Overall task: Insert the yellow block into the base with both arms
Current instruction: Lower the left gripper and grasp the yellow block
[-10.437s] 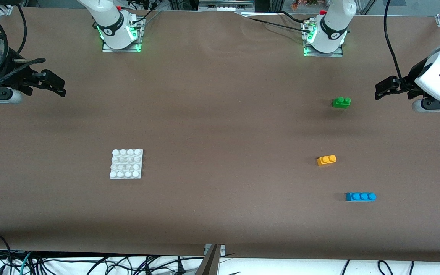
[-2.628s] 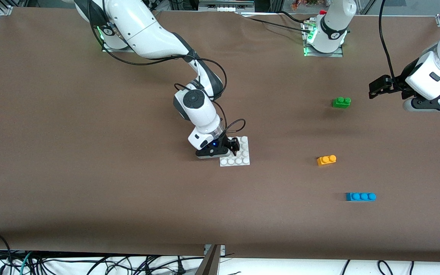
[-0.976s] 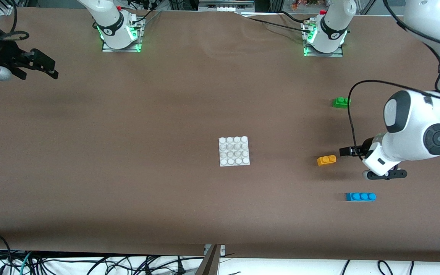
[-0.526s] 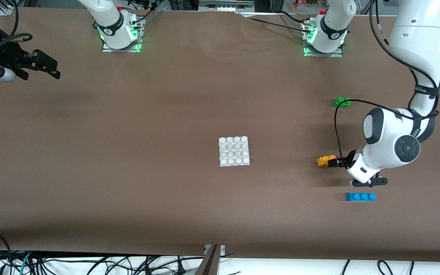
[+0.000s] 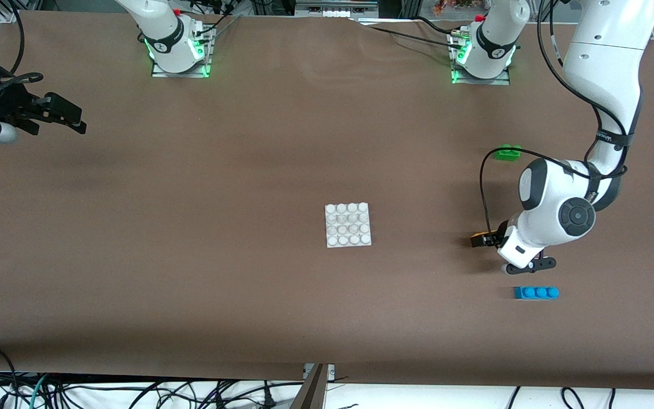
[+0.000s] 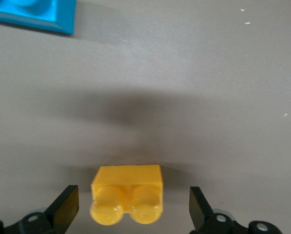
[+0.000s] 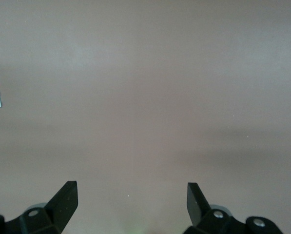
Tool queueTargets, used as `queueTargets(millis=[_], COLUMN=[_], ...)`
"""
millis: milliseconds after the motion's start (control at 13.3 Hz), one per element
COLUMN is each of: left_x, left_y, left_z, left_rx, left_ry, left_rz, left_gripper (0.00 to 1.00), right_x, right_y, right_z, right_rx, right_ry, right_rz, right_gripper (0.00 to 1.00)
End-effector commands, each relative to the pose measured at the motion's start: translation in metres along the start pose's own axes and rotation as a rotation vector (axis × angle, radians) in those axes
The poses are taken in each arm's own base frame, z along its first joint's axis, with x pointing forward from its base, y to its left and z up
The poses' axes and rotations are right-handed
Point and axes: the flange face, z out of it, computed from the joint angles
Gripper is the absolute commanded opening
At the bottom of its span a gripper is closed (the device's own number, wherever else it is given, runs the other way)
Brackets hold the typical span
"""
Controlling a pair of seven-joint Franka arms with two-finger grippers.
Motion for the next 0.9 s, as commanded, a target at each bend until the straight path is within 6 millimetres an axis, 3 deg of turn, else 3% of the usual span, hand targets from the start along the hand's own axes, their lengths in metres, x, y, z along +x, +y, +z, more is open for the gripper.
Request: queueTargets(millis=[0,601,826], left_x=[-0.002,-0.010,-0.010], left_y=[-0.003,-0.002,-0.001], left_z=[0.002,0.018,0.016], left_rx=[-0.003,0.042,0.042], left_ry=[0.003,-0.018,-0.016], left_rz=[-0.017,0.020,0.022], left_gripper=[1.00,0.98,0.79], right_x=[0.006,0.011,0.009], right_y=[0.018,0.005,0.005], right_z=[-0.013,-0.009,-0.007], right_rx=[0.017,0.012,0.013], right_ry=[0.013,0.016,0.004], right_rz=[0.025,0.010,0.012], right_gripper=[0.99,0.99,0.99])
